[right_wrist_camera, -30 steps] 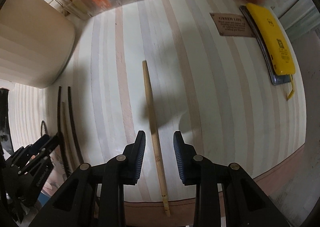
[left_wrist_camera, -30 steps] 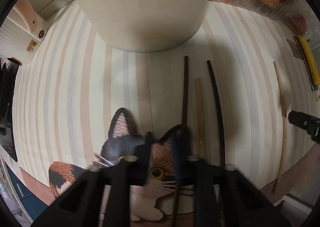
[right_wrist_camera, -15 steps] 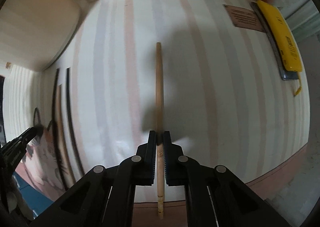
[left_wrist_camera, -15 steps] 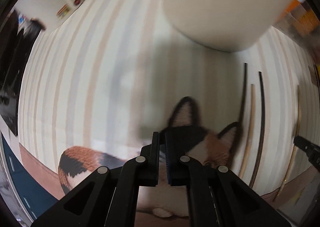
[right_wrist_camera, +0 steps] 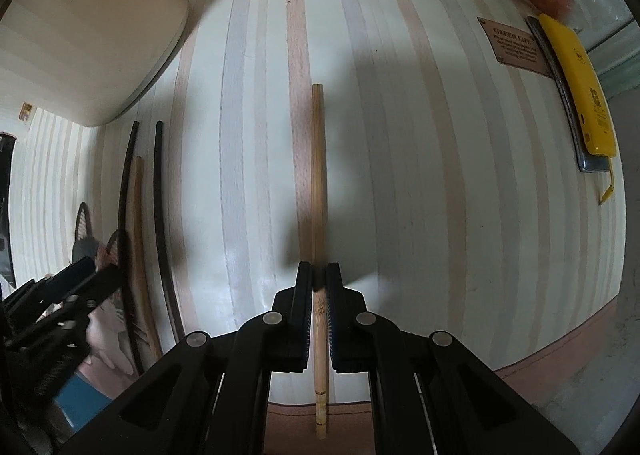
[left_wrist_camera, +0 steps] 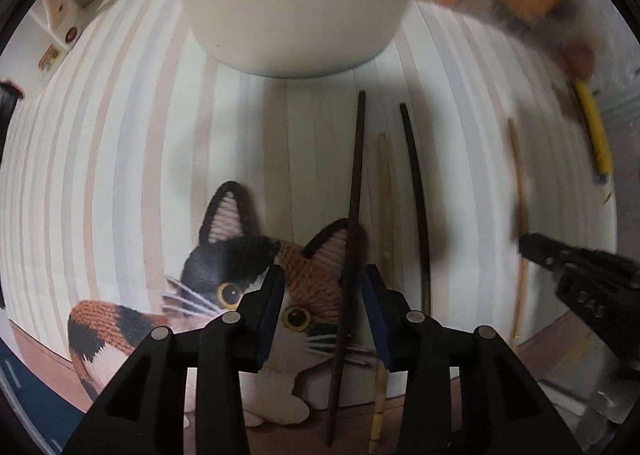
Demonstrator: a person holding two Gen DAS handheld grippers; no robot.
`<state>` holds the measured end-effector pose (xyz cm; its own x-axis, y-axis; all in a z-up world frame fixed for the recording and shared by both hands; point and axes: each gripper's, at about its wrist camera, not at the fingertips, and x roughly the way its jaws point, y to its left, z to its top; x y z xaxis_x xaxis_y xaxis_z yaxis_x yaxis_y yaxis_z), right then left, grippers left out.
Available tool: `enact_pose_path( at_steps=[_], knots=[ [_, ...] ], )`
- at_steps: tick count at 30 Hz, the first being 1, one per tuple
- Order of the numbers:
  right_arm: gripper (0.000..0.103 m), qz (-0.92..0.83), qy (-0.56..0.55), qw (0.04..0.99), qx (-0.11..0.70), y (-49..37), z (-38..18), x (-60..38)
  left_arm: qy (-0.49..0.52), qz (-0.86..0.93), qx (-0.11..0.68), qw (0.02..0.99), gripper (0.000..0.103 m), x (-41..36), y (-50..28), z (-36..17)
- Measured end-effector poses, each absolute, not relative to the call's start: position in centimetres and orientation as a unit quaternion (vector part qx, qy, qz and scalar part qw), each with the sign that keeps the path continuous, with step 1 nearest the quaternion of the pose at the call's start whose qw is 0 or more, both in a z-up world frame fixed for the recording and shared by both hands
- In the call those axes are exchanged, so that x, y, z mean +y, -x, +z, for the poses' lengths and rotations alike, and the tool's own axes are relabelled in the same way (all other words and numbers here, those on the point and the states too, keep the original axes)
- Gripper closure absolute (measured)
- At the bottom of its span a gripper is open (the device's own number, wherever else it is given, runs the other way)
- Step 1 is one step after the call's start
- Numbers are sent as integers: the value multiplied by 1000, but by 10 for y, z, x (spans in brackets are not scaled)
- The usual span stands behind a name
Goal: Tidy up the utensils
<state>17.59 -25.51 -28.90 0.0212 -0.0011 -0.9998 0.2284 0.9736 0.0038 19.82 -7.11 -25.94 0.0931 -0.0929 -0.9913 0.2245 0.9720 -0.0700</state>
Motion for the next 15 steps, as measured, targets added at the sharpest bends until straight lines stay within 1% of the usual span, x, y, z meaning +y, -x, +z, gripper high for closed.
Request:
enact_pose_path(
  at_steps=[1,3,6,11,15],
  knots=[
    [96,-82,-78,710,695,-178,-290,-258,-55,-111,657,743,84,-76,-195,-258],
    [96,-84,-74,710,695,-179,-292,-256,-67,-109,658,742,100,-81,-194,-258],
    [96,-87,-72,708,697,-176,-296,-255,-71,-84,659,744,99,-67,-195,-256],
    [96,-69,-98,698,706,-167,-300,-255,-31,-70,673,736,99,-32,-197,-256],
    [96,-68,-94,692,713,-167,-303,-250,-37,-63,673,736,96,-33,-195,-256]
  ],
)
